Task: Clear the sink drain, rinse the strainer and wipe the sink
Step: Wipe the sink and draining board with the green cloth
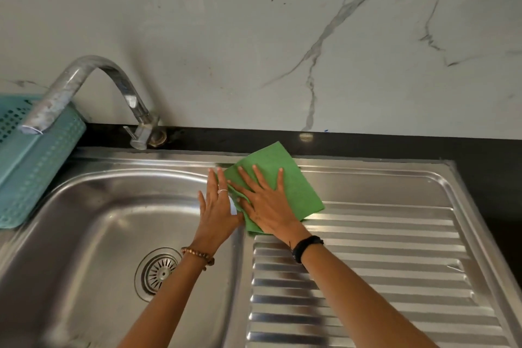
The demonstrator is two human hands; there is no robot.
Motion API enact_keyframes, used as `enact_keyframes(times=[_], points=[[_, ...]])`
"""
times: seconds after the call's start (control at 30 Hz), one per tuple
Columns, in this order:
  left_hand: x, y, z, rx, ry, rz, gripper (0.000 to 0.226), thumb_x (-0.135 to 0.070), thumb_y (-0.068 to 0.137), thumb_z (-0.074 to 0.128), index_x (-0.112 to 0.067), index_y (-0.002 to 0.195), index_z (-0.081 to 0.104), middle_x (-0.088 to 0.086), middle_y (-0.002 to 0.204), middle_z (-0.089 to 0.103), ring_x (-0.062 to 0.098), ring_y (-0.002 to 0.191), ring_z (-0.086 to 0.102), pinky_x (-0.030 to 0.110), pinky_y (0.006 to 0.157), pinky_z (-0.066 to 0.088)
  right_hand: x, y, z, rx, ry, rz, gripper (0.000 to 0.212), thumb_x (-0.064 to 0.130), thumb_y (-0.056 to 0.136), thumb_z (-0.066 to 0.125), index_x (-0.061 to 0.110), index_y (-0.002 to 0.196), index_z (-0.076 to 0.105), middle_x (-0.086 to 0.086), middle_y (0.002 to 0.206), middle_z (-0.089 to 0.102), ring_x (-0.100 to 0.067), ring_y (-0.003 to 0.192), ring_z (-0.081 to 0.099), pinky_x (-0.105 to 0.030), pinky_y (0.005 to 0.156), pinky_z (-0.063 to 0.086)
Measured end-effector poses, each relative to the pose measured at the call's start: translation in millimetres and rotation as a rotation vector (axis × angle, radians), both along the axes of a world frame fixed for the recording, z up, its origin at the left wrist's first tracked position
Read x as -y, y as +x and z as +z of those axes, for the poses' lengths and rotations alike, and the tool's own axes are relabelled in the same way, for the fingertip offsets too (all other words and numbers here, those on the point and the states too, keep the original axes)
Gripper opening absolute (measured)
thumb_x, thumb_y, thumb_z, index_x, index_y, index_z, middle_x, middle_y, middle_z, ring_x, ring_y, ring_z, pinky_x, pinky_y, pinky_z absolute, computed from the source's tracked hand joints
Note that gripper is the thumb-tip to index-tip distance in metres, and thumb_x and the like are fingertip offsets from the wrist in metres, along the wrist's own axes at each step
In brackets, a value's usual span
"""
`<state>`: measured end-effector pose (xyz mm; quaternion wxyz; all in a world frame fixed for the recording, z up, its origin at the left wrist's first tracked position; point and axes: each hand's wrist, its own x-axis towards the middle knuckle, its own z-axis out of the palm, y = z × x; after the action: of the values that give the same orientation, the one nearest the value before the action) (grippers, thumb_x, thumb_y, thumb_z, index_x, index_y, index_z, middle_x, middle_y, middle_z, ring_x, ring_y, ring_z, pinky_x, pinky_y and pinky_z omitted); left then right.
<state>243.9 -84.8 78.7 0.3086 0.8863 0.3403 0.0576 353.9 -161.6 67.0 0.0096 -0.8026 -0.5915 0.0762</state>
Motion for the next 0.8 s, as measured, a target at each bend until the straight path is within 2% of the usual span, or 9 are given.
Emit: enact_keyframes(times=[0.07,0.1,0.2,0.3,0.47,0.6,0.63,0.7,0.8], points=[[15,14,3,-0.019,0.014,-0.077,0.098,-0.022,0.084,0.058,-0.011,0.143,-0.019,0.01,0.153,-0.027,0.014,0.131,-0.033,0.043,0.111,-0.016,21,13,0,-0.024,0.014,-0.058,0.051,0.048,0.098,0.015,0.043,0.146,0.0,0.008,0.159,-0.004,-0.022,0.147,-0.009,-0.065,0.108,-0.016],[24,22,3,-0.04,0.026,-0.127,0.098,-0.026,0.085,0.057,-0.013,0.142,-0.021,0.009,0.151,-0.03,0.015,0.129,-0.036,0.041,0.109,-0.02,34,22,-1,-0.037,0.021,-0.105,0.05,0.048,0.098,0.014,0.044,0.145,-0.001,0.01,0.159,-0.004,-0.021,0.146,-0.009,-0.063,0.109,-0.016],[51,41,0,-0.117,-0.007,-0.262,0.105,-0.054,0.081,0.055,-0.024,0.135,-0.03,0.002,0.144,-0.038,0.018,0.132,-0.034,0.042,0.106,-0.023,79,57,0,-0.037,0.024,-0.216,0.048,0.047,0.098,0.013,0.045,0.143,-0.006,0.015,0.156,-0.008,-0.017,0.146,-0.01,-0.059,0.111,-0.015],[67,53,-6,-0.245,-0.019,-0.316,0.111,-0.071,0.073,0.05,-0.026,0.139,-0.027,0.006,0.149,-0.034,0.021,0.139,-0.029,0.048,0.105,-0.025,122,89,2,-0.04,0.022,-0.307,0.047,0.044,0.099,0.013,0.047,0.139,-0.011,0.017,0.154,-0.012,-0.014,0.144,-0.013,-0.058,0.114,-0.011],[68,55,-10,-0.302,0.066,-0.339,0.108,-0.075,0.074,0.042,-0.021,0.143,-0.022,0.008,0.152,-0.029,0.025,0.141,-0.025,0.053,0.108,-0.021,183,126,4,-0.028,0.032,-0.604,0.048,0.043,0.099,0.011,0.042,0.143,-0.007,0.009,0.158,-0.011,-0.018,0.143,-0.013,-0.058,0.115,-0.006],[69,55,-10,-0.3,0.123,-0.366,0.124,-0.094,0.046,0.002,-0.021,0.143,-0.021,0.004,0.142,-0.037,0.023,0.136,-0.031,0.053,0.108,-0.02,172,108,7,-0.052,0.043,-0.822,0.052,0.043,0.099,0.013,0.035,0.148,-0.003,0.002,0.159,-0.008,-0.027,0.147,-0.003,-0.064,0.112,-0.004],[70,55,-11,-0.303,0.116,-0.363,0.123,-0.094,0.048,0.004,-0.021,0.143,-0.022,0.006,0.144,-0.037,0.023,0.135,-0.031,0.053,0.108,-0.02,164,99,8,-0.06,0.044,-0.837,0.052,0.043,0.099,0.013,0.034,0.148,-0.002,0.001,0.16,-0.007,-0.029,0.147,-0.003,-0.065,0.111,-0.004],[70,57,-11,-0.324,0.091,-0.352,0.113,-0.086,0.065,0.028,-0.021,0.143,-0.023,0.01,0.15,-0.032,0.025,0.139,-0.029,0.052,0.107,-0.022,143,79,9,-0.068,0.045,-0.79,0.052,0.044,0.099,0.014,0.036,0.148,-0.002,0.001,0.16,-0.007,-0.032,0.146,-0.004,-0.067,0.109,-0.006],[70,56,-10,-0.309,0.08,-0.349,0.112,-0.076,0.072,0.044,-0.025,0.137,-0.031,0.008,0.149,-0.035,0.023,0.14,-0.027,0.05,0.105,-0.025,109,49,9,-0.061,0.046,-0.609,0.051,0.045,0.098,0.017,0.04,0.146,-0.001,0.003,0.159,-0.009,-0.032,0.145,-0.008,-0.066,0.107,-0.011]])
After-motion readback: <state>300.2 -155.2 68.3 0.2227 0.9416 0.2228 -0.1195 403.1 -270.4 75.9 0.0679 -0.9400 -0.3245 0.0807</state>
